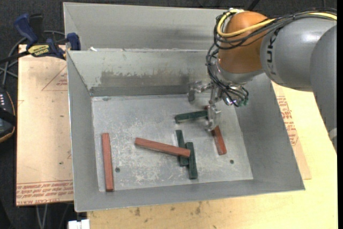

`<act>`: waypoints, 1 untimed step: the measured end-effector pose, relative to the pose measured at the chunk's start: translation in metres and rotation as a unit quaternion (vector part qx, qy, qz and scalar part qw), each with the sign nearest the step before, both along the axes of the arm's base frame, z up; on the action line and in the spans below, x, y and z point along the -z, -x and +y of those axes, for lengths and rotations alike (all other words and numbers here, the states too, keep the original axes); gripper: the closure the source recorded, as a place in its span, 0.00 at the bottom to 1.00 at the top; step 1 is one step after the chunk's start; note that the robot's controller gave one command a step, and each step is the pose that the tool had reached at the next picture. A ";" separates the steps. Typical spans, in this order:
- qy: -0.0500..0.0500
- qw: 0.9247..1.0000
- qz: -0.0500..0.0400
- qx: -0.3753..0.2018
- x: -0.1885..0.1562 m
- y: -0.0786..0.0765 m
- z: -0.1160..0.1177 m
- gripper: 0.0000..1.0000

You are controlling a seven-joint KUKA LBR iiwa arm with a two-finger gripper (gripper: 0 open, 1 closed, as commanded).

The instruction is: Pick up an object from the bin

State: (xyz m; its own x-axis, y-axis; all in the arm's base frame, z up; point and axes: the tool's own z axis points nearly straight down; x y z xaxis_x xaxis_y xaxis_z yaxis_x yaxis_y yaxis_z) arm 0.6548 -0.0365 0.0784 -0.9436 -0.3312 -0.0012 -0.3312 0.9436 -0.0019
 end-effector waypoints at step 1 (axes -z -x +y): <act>-0.001 1.000 -0.001 -0.002 -0.004 0.000 0.004 1.00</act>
Offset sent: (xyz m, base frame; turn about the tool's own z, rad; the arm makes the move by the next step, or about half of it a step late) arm 0.0000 0.0000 0.0000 0.0000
